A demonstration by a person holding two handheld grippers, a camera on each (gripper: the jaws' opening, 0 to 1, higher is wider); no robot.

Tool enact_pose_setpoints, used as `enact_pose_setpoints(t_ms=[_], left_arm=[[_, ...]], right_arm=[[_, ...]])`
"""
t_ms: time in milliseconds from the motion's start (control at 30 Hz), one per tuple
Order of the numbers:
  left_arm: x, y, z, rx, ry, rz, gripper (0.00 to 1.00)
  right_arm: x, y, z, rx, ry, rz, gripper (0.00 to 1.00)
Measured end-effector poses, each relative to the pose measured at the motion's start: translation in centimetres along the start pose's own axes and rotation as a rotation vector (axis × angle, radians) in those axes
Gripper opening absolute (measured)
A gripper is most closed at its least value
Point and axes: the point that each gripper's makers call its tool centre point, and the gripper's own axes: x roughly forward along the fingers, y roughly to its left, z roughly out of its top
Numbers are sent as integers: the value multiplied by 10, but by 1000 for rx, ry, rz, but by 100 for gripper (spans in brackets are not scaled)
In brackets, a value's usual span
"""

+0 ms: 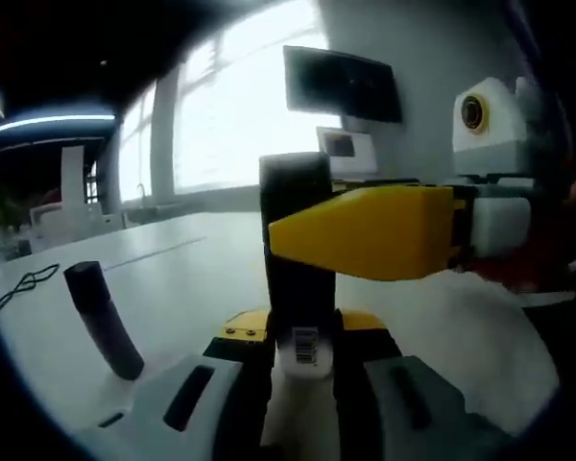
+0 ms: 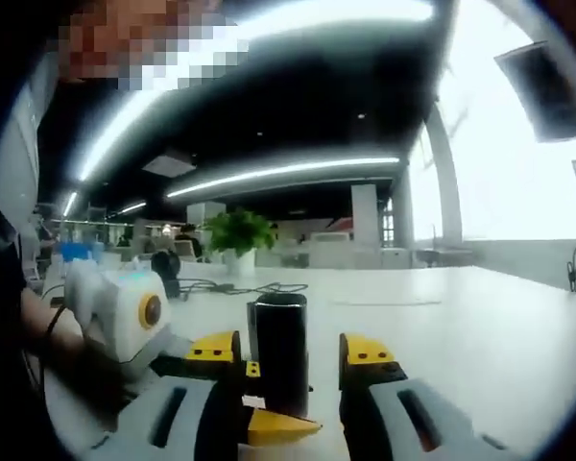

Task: Pick up cosmetic bottle twist off cap place on table pick up cap screw tight cap place on table

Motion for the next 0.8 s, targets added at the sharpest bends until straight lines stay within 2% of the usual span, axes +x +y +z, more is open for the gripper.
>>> enact_pose_setpoints(t_ms=[300, 600, 800], left_arm=[[-1, -1, 0, -2, -4, 0, 14], [2, 1, 0, -6, -3, 12, 14], [3, 5, 0, -11, 2, 31, 14]], right_arm=[[-1, 0, -13, 1, 33, -1, 29], [-3, 0, -20, 2, 50, -12, 26], [-4, -6, -18, 16, 38, -23, 26]])
